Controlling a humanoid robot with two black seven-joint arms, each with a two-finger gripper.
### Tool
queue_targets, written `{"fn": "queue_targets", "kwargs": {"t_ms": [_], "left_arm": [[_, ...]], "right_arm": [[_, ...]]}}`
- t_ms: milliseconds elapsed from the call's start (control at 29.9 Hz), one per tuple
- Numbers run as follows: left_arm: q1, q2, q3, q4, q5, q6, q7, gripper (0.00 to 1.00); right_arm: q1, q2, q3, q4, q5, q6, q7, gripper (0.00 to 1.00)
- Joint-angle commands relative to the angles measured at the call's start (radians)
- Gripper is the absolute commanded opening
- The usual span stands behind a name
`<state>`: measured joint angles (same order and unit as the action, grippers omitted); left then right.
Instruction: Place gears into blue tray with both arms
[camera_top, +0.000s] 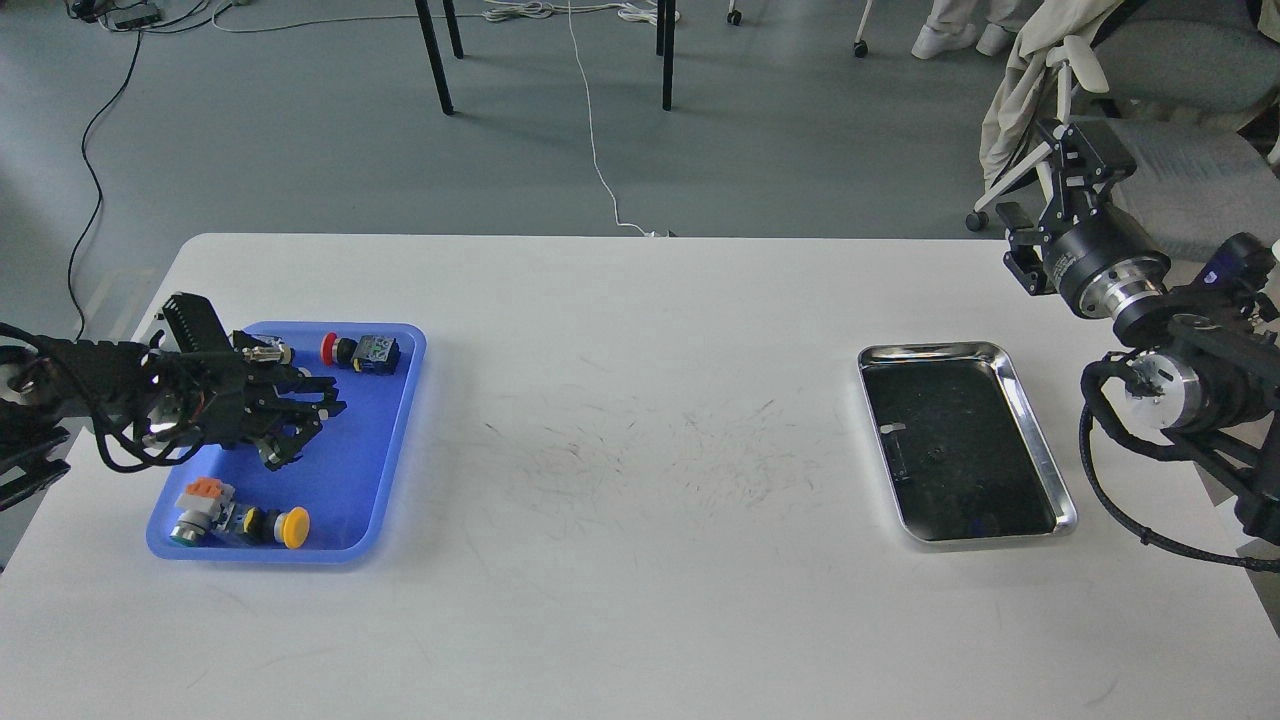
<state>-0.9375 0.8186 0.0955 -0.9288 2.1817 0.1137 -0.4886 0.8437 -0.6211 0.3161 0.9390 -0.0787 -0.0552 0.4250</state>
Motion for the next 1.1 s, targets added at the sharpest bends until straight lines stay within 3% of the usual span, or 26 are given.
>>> {"fn": "queue_targets", "kwargs": {"t_ms": [0,401,1070], "left_arm": [[0.002,-0.035,0.001,0.038,0.000,0.000,0.000,0.10],[-0.006,-0.113,0.001,0.111,-0.003,0.000,0.000,0.10],[0.035,-0.099,0.012,0.157,-0.002,0.041,0.000,0.11]], "right_arm": [[0.000,0.000,0.000,0.000,-0.001,0.000,0.000,0.98],[0.000,-0.003,0.000,0.001,-0.001,0.000,0.001,0.98],[-0.003,-0.006,0.000,0.003,-0.003,0.000,0.003,0.98]]}}
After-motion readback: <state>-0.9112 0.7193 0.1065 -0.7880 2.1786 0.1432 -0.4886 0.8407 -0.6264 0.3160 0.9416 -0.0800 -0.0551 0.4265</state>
